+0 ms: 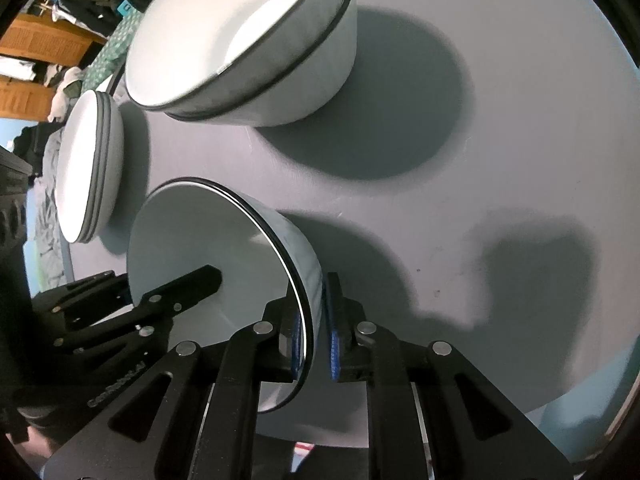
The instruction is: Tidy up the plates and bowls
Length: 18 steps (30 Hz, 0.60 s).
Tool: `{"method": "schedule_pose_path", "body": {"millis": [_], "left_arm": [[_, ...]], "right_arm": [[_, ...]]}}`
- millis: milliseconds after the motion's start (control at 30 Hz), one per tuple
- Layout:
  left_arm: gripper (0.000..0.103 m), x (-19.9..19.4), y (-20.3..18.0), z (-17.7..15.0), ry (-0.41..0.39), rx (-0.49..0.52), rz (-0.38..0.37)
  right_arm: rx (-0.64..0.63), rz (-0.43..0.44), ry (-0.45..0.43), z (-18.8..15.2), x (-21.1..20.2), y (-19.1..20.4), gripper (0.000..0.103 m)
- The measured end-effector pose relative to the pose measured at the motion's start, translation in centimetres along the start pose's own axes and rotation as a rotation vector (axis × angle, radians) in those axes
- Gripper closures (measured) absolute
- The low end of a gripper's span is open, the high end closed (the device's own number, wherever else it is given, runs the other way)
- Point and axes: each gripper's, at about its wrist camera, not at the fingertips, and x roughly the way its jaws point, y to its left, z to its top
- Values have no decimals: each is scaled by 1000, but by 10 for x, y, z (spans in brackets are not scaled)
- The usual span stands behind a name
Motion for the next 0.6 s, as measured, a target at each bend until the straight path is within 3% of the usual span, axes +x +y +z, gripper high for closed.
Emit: {"method": "schedule_pose_path", "body": {"millis": [200, 600], "left_arm": [[88, 6, 7, -3, 25, 12, 10], [88, 0, 14, 11, 16, -1, -7]], "right_arm": [[-37, -46, -21, 0, -2, 8, 94], [-47, -60, -17, 3, -23, 28, 94]]}}
